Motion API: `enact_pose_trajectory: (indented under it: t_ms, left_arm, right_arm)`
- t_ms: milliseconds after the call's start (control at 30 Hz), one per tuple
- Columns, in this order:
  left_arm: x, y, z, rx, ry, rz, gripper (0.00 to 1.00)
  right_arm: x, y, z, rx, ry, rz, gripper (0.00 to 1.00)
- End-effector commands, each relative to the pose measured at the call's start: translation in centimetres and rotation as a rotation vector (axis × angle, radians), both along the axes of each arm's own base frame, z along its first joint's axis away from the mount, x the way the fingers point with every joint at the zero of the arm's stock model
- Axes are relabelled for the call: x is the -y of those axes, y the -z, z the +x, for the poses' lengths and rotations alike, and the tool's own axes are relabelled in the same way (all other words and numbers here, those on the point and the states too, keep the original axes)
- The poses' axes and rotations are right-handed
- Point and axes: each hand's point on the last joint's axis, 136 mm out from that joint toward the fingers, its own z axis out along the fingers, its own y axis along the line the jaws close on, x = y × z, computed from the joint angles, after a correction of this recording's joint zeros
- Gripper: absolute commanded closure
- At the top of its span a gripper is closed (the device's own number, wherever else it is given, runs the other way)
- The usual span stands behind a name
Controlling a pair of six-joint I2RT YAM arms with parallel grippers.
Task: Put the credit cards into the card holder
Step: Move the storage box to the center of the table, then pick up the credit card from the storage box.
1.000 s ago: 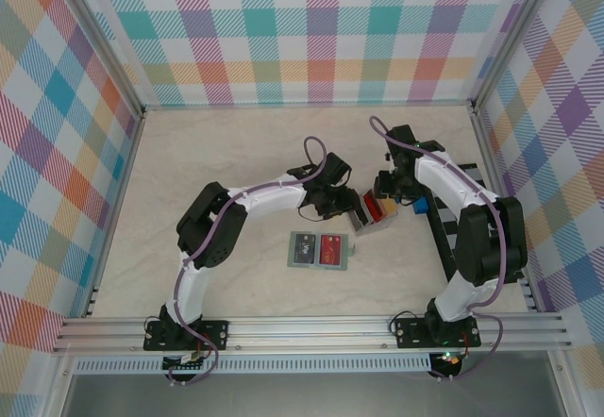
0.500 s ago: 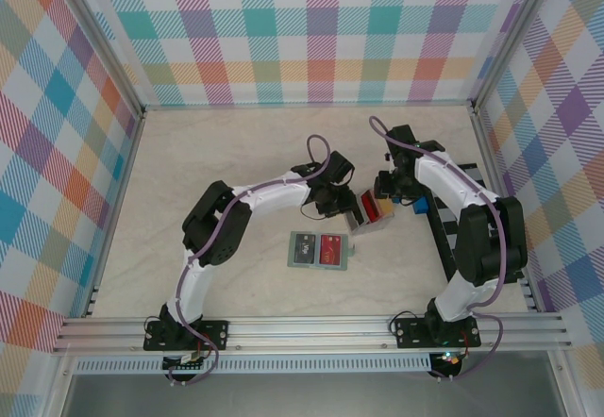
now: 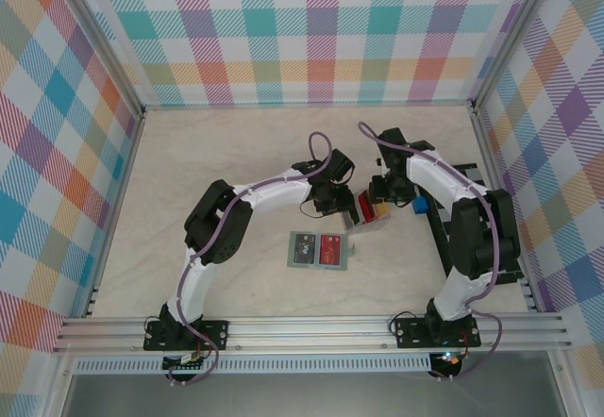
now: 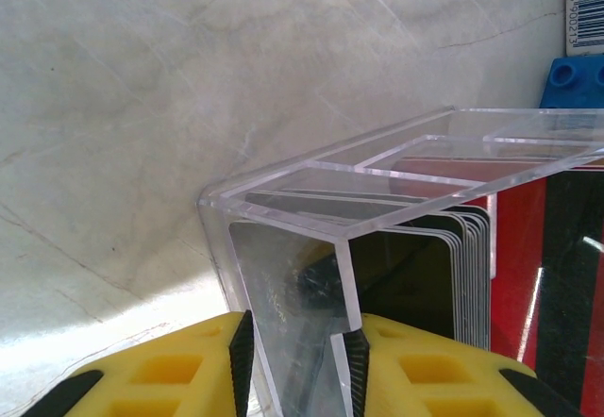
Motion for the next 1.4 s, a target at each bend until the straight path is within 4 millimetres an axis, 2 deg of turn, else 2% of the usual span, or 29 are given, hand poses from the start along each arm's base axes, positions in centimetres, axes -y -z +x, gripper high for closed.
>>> enact_pose_trajectory:
  t_ms: [0,67,300,433,633,700,833,1133,1367]
  left_arm:
    - [-1.8,1.9,-0.1,-0.037,-0.005,0.081,0.68]
    - [-1.9,1.8,-0.1,-0.037,-0.005,0.084,0.68]
    - [-2.2,1.8,-0.1,-0.033,-0.007,0.097,0.69]
    - [-2.2,1.7,-0.1,-0.031,-0.006,0.094,0.69]
    - [-2.2,1.9,-0.1,-0.036,-0.006,0.095,0.69]
    - [-2.2,2.0,-0.2,-0.040,-0.003,0.095,0.69]
    - [-2.3,2.1,-0.3,-0.043,-0.006,0.097,0.70]
    - [-2.4,1.9,-0.3,-0.037,-0.007,0.095,0.70]
    - [-2.3,1.7,-0.3,-0.035,-0.006,0.088,0.70]
  right_arm:
    - [0.5,-0.1,0.4,0.003,-0.013,-0.043,0.47]
    - [0.9,-0.3,0.5,0.012,-0.010,-0.069,0.48]
    - [1.5,-2.7,0.6,0.082,-0.006,-0.081,0.52]
    - [1.4,-2.7,0.5,0.077,-0.009,-0.077,0.56]
    - [0.3,-2.8,0.3,0.073,-0.020,-0.014,0.68]
    - [0.3,-2.9,0.3,0.075,-0.015,-0.009,0.76]
    - [0.3,-3.5,0.5,0.090,-0.009,-0.008,0.83]
    - [0.4,-5.0,0.4,0.116,0.000,-0.006,0.86]
    - [-0.9,-5.5,0.2,0.108,-0.007,0.075,0.91]
